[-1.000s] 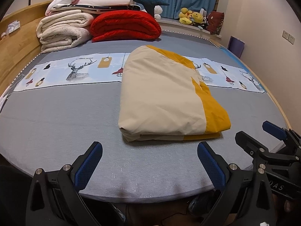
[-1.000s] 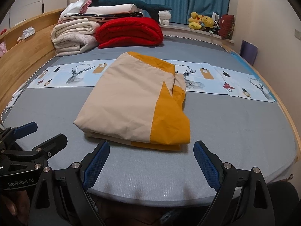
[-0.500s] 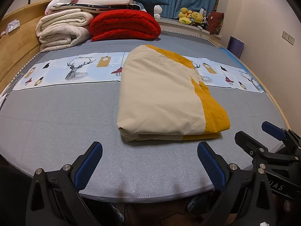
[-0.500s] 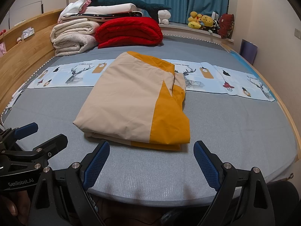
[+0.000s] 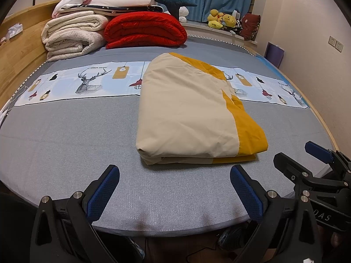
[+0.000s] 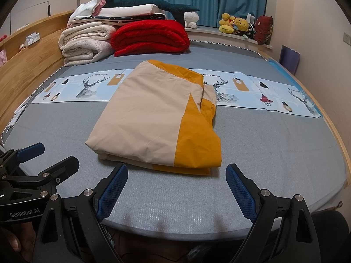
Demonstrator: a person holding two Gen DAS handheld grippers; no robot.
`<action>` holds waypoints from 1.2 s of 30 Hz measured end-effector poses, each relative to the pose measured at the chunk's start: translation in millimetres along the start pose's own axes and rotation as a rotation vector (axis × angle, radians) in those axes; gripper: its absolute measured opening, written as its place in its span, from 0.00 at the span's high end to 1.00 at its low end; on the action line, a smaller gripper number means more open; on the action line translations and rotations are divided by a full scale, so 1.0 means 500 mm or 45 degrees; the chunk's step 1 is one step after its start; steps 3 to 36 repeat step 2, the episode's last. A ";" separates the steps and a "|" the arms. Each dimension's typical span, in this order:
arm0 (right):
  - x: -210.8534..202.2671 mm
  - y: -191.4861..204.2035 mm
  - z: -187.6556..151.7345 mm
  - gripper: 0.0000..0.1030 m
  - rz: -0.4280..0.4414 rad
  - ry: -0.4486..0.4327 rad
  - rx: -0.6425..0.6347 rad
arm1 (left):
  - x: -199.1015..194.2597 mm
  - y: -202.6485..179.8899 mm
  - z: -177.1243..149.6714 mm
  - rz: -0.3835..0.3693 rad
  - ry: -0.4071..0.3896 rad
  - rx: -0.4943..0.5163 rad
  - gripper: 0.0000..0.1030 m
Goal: Fold large clothes
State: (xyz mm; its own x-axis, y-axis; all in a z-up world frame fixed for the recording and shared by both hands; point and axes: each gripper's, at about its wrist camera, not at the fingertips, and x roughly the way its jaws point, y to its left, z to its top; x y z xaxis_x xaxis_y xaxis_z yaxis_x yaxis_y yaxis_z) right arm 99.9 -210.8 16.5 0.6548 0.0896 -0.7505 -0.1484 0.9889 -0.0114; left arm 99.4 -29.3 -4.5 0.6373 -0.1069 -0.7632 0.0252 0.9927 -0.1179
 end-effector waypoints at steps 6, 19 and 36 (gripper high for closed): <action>0.000 0.000 0.000 0.12 0.000 0.000 0.000 | -0.002 0.001 -0.001 0.001 -0.001 -0.001 0.03; 0.000 0.000 0.000 0.12 0.000 0.000 0.000 | -0.002 0.001 -0.001 0.001 -0.001 -0.001 0.03; 0.000 0.000 0.000 0.12 0.000 0.000 0.000 | -0.002 0.001 -0.001 0.001 -0.001 -0.001 0.03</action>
